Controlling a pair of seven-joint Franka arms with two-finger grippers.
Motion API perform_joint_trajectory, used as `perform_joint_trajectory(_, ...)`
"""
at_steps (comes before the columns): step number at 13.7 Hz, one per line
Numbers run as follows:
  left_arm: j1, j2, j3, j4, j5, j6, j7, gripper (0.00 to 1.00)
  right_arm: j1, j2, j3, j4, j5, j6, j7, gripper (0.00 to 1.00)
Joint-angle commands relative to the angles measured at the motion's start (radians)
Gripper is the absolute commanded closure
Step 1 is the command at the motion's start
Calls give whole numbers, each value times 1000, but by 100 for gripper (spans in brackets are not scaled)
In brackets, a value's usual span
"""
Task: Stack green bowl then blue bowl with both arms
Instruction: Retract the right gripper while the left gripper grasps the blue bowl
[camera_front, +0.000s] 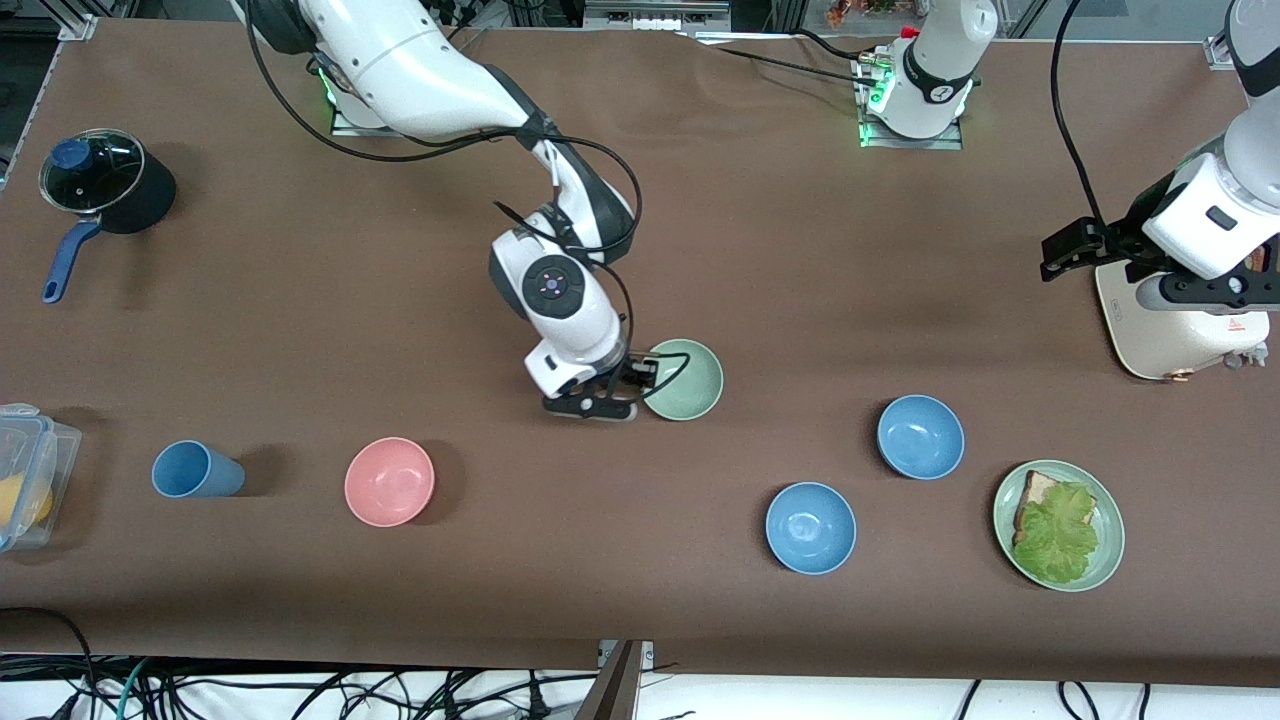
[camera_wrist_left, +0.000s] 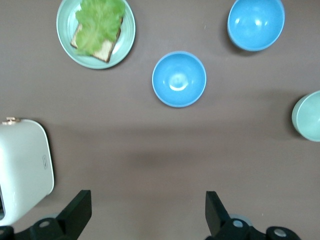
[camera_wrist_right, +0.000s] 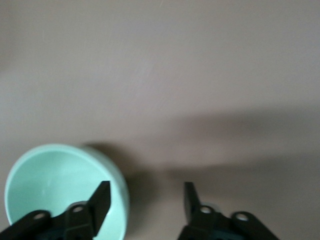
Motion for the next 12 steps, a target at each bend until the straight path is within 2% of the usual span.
perform_joint_trajectory(1, 1, 96, -2, 26, 17, -39, -1, 0, -46, -165, -57, -30, -16, -184, -21, 0)
perform_joint_trajectory(3, 3, 154, -2, 26, 8, -26, 3, 0, -67, -238, -112, -40, 2, -313, -162, 0)
perform_joint_trajectory(6, 12, 319, -2, 25, 8, 238, 3, 0, -145, -408, -119, -167, 5, -357, -272, 0)
perform_joint_trajectory(8, 19, 395, -2, 26, 9, 388, 3, 0, -232, -537, -120, -278, 36, -390, -465, 0)
perform_joint_trajectory(10, 26, 472, -2, 23, 8, 477, 3, 0, -296, -622, -143, -309, 59, -502, -595, 0)
perform_joint_trajectory(11, 30, 507, -2, 20, 5, 494, -1, 0, -311, -653, -145, -307, 52, -551, -594, 0)
perform_joint_trajectory(12, 30, 527, -2, 9, -16, 505, 0, 0, -351, -667, -119, -304, 48, -588, -587, 0)
